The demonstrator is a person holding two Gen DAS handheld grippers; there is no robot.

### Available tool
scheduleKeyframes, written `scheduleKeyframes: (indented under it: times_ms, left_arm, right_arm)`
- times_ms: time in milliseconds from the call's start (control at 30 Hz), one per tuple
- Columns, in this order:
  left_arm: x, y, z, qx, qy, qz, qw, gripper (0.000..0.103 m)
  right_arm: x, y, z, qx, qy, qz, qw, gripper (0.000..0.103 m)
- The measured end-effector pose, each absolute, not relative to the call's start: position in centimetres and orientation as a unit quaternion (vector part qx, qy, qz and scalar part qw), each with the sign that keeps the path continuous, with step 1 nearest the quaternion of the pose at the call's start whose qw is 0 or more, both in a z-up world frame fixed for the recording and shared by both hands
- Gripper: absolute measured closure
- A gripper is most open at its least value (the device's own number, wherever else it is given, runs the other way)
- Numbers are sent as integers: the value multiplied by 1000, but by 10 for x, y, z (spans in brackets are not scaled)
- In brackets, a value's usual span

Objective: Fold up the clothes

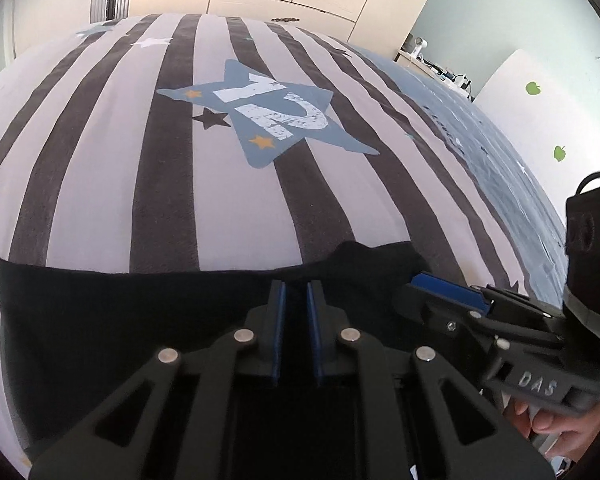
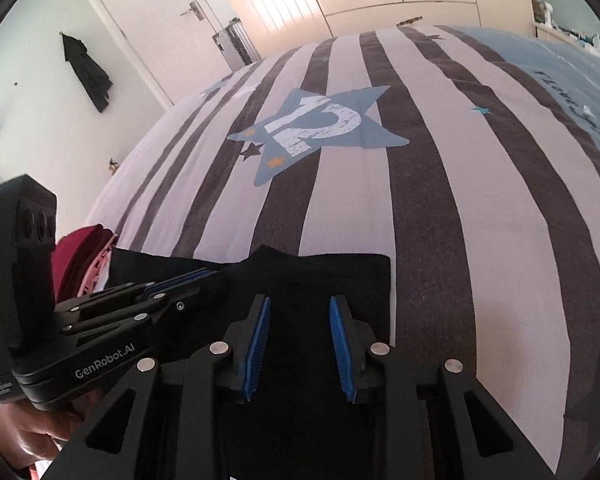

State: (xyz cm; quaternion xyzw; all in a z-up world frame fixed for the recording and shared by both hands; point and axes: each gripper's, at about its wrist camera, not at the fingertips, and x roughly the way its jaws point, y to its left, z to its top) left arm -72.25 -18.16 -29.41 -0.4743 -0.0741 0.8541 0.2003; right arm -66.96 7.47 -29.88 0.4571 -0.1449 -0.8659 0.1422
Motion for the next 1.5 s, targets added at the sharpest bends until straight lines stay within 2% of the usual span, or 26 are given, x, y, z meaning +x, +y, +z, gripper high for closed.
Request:
scheduleKeyframes:
  times_ms: [67, 100, 200, 267, 500, 533, 700, 800, 1033, 1133, 1300, 1500]
  left_arm:
    - [-716, -186, -290, -472, -78, 856, 197, 92]
    - [-712, -193, -285, -469, -79, 859, 190, 92]
    - [-700, -222, -276, -456, -69, 872, 165, 91]
    - [-686, -240, -269, -449, -59, 879, 150, 91]
    - [-601, -267, -260, -462, -42, 874, 148, 91]
    - [-591, -265, -263, -465, -38, 872, 150, 88]
    - [-557, -268, -291, -501, -45, 853, 137, 88]
    - [-531, -271, -288, -490, -20, 863, 122, 88]
    - [-473, -277, -277, -503, -25, 860, 87, 87]
    - [-458, -266, -262, -487, -37, 868, 89, 87]
    - [-441, -253, -272, -501, -43, 861, 77, 87]
    - [-403, -258, -304, -528, -62, 845, 53, 87]
  right_arm:
    - [-667, 84, -300, 460, -163, -861, 144, 87]
    - [-665, 89, -300, 462, -171, -858, 144, 87]
    - [-653, 95, -295, 464, -154, -860, 143, 87]
    - [-638, 94, -288, 461, -130, -866, 143, 82]
    - [-559, 69, -258, 436, -100, -876, 178, 82]
    - [-546, 63, -255, 434, -96, -876, 185, 82]
    - [-489, 38, -273, 461, -70, -864, 192, 82]
    - [-455, 34, -291, 482, -70, -855, 180, 82]
    - [-393, 36, -286, 485, -70, -856, 162, 82]
    - [-385, 34, -273, 481, -74, -858, 163, 80]
    - [-389, 18, -261, 457, -68, -866, 192, 80]
    - [-375, 7, -287, 480, -62, -852, 199, 80]
